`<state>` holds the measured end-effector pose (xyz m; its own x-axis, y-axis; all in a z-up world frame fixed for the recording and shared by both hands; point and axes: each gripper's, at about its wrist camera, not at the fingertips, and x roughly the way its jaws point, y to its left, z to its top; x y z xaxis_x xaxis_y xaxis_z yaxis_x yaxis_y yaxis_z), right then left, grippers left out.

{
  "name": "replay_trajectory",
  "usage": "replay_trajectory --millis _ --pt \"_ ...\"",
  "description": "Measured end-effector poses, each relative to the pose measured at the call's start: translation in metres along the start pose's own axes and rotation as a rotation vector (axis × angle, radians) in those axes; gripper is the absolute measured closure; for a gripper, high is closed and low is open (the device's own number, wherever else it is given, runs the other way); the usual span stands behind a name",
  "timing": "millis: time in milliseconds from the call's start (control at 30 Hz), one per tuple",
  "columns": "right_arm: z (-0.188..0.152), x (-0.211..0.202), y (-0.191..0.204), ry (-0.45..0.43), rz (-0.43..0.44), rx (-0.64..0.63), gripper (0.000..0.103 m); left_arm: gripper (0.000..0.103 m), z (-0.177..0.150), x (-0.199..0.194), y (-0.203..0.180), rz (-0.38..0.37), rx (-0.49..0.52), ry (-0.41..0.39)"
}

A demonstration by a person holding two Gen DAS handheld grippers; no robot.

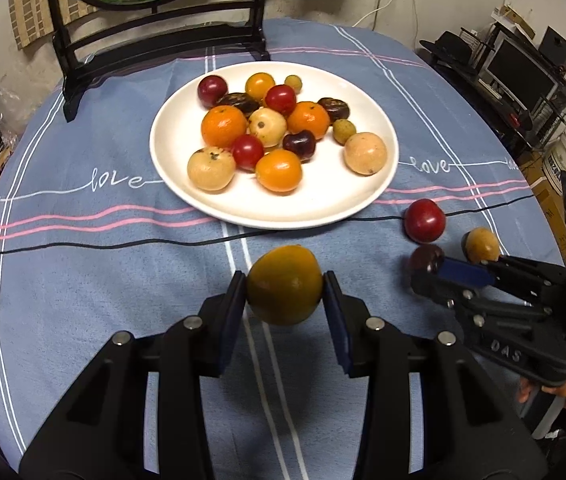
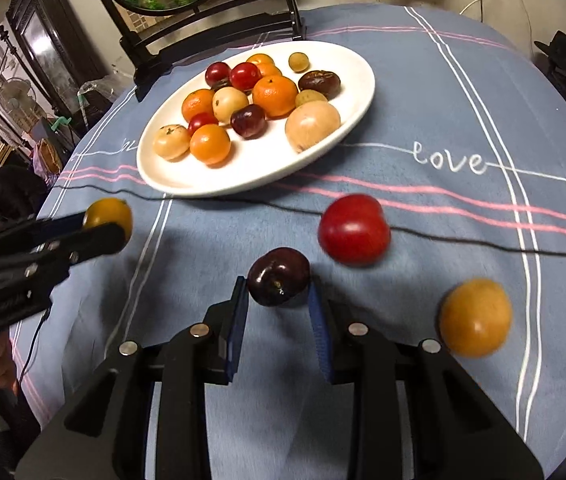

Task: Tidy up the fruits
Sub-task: 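Carry both fruits onto the white plate and open both grippers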

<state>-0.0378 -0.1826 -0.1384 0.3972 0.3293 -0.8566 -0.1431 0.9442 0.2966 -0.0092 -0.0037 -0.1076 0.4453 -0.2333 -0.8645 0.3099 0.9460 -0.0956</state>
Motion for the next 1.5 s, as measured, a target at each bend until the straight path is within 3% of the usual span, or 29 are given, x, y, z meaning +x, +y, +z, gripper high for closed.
replay_trajectory --millis 233,467,733,967,1100,1200,1267,1400,1500 --pt "0.002 -0.040 0.010 -0.072 0.044 -0.031 0.072 0.063 0.009 -0.017 -0.017 0.006 0.033 -0.031" --pt "0.027 -0.077 0.020 -0.163 0.082 -0.078 0.072 0.063 0.033 -0.040 -0.024 0.019 0.041 -0.084" --pt "0.051 -0.092 0.023 -0.215 0.096 -0.114 0.072 0.063 0.059 -0.055 -0.025 0.038 0.038 -0.134" --pt "0.066 -0.088 0.025 -0.219 0.106 -0.141 0.072 0.063 0.069 -0.048 -0.023 0.040 0.040 -0.131" --pt "0.071 -0.074 0.025 -0.160 0.120 -0.165 0.072 0.063 0.074 -0.041 -0.011 0.050 0.015 -0.128" --pt "0.049 -0.046 0.025 -0.067 0.002 -0.236 0.071 0.063 0.074 -0.038 0.002 0.057 -0.008 -0.125" --pt "0.031 -0.026 0.009 -0.010 -0.006 -0.172 0.071 0.063 0.073 -0.035 0.009 0.057 -0.032 -0.118" --pt "0.019 0.004 -0.005 0.044 0.022 -0.091 0.071 0.063 0.071 -0.029 0.019 0.048 -0.064 -0.105" --pt "0.023 0.016 0.005 0.070 0.122 -0.049 0.071 0.063 0.070 -0.026 0.021 0.046 -0.069 -0.098"
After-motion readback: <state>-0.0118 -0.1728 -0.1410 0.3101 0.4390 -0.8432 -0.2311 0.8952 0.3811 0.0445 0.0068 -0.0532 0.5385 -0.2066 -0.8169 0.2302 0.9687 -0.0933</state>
